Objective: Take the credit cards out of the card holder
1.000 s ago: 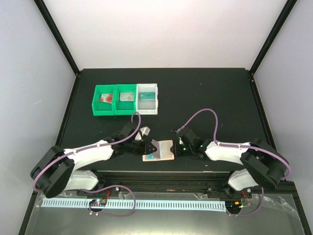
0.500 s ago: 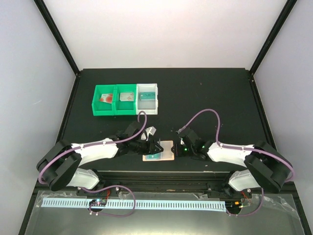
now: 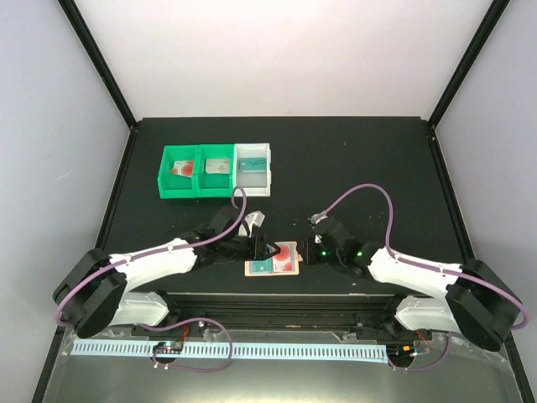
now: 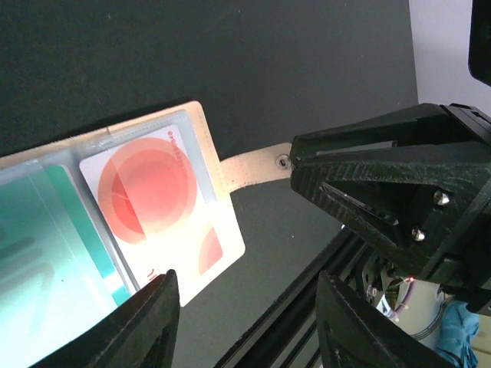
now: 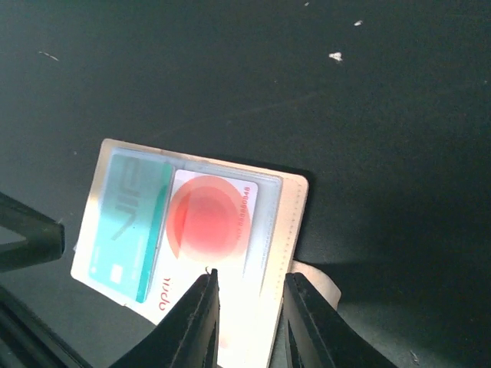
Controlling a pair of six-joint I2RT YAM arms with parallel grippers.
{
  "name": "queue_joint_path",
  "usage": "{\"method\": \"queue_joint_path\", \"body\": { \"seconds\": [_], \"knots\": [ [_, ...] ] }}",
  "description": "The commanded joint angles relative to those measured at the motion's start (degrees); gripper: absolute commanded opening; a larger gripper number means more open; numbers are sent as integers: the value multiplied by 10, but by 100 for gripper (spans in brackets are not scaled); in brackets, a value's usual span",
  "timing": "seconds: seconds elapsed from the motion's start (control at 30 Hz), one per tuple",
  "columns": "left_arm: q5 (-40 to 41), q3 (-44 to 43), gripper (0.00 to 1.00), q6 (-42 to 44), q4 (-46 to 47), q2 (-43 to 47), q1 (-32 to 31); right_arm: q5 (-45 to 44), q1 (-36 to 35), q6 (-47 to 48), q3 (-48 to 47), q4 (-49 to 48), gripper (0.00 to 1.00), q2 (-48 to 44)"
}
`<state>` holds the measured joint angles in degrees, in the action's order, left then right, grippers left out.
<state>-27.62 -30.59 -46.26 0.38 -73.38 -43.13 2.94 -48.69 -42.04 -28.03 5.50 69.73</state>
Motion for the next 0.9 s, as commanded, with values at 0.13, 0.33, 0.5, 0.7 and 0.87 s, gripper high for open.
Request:
{"method": "queue_joint_path", "body": {
  "seconds": [0.13, 0.33, 0.5, 0.7, 0.87],
  "knots": [
    [33, 6, 52, -4, 5, 4, 11, 43, -3, -5, -2, -49, 23, 5],
    [53, 30, 51, -7, 49, -23, 18, 70, -2, -20, -6, -86, 22, 59],
    [56, 37, 50, -9, 68, -40, 23, 57, -3, -18, -15, -93, 22, 83],
    [44, 54, 49, -26, 109, -65, 23, 70, -2, -21, -27, -108, 22, 118],
    [31, 62, 48, -32, 132, -84, 22, 70, -2, -25, -23, -117, 22, 133]
  ]
}}
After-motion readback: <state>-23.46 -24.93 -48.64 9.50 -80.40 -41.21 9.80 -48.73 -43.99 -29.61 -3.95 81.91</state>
